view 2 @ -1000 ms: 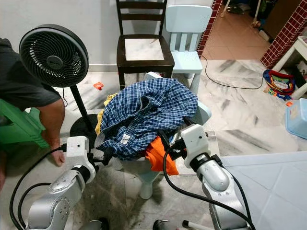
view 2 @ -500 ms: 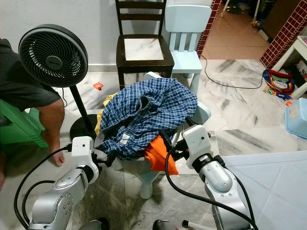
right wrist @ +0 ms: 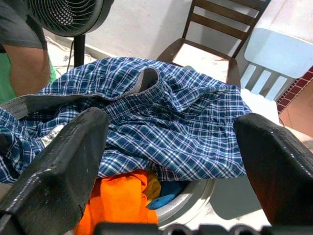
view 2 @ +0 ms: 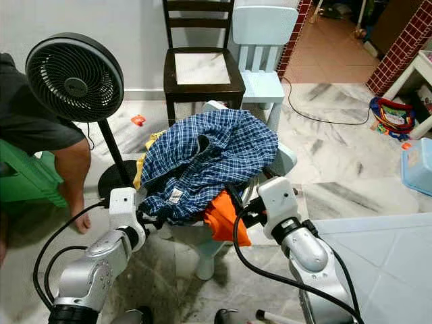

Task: Hang hanger

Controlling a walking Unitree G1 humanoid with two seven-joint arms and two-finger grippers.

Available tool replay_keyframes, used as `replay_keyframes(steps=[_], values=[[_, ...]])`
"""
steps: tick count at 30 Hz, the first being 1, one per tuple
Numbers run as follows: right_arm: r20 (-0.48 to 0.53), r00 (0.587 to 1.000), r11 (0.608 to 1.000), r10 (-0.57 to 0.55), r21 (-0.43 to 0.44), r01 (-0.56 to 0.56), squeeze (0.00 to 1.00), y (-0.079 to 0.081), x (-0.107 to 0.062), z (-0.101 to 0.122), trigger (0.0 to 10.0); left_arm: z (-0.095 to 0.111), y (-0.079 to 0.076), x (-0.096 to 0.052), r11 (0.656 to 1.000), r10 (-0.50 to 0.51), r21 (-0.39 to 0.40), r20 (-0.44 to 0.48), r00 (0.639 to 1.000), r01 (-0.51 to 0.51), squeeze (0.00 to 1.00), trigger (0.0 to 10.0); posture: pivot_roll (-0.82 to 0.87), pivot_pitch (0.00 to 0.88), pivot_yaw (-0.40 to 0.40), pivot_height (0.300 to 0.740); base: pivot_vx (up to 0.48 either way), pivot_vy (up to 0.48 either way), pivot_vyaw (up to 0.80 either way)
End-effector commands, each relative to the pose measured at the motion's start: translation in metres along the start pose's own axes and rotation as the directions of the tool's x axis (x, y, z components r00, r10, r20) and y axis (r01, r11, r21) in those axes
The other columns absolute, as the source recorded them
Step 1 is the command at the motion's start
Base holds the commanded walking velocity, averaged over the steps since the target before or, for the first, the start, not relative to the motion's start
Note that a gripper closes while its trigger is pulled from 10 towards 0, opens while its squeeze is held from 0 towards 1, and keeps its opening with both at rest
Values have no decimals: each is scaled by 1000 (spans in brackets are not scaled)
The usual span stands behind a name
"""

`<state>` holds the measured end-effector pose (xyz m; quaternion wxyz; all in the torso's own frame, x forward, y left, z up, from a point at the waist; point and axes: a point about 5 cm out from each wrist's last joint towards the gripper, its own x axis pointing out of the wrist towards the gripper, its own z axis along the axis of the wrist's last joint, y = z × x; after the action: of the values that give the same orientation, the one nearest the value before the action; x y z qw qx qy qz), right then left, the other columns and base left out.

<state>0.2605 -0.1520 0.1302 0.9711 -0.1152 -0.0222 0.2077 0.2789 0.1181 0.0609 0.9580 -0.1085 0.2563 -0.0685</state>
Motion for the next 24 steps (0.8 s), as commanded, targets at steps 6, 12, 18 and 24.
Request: replay_keyframes(steps=[6, 12, 18, 24], values=[[6, 1000, 1000, -5, -2, 5, 0, -2, -2, 3, 10000, 0, -5, 7, 999, -39, -13, 22, 999, 39, 0, 0, -115, 185, -77, 740, 0, 0, 0], [7, 1000, 1000, -6, -2, 6, 0, -2, -2, 3, 10000, 3, -6, 9, 999, -44, -19, 44, 998, 45, 0, 8627, -116, 186, -75, 740, 0, 0, 0], [7, 1000, 1000, -6, -1, 6, 0, -1, -2, 3, 10000, 5, -7, 12, 997, -47, -55, 63, 997, 50, 0, 10000, -116, 184, -74, 740, 0, 0, 0], [8, 1000, 1000, -6, -1, 6, 0, -1, -2, 3, 10000, 7, -10, 15, 988, -44, -142, 82, 996, 55, 0, 10000, -117, 182, -73, 740, 0, 0, 0]])
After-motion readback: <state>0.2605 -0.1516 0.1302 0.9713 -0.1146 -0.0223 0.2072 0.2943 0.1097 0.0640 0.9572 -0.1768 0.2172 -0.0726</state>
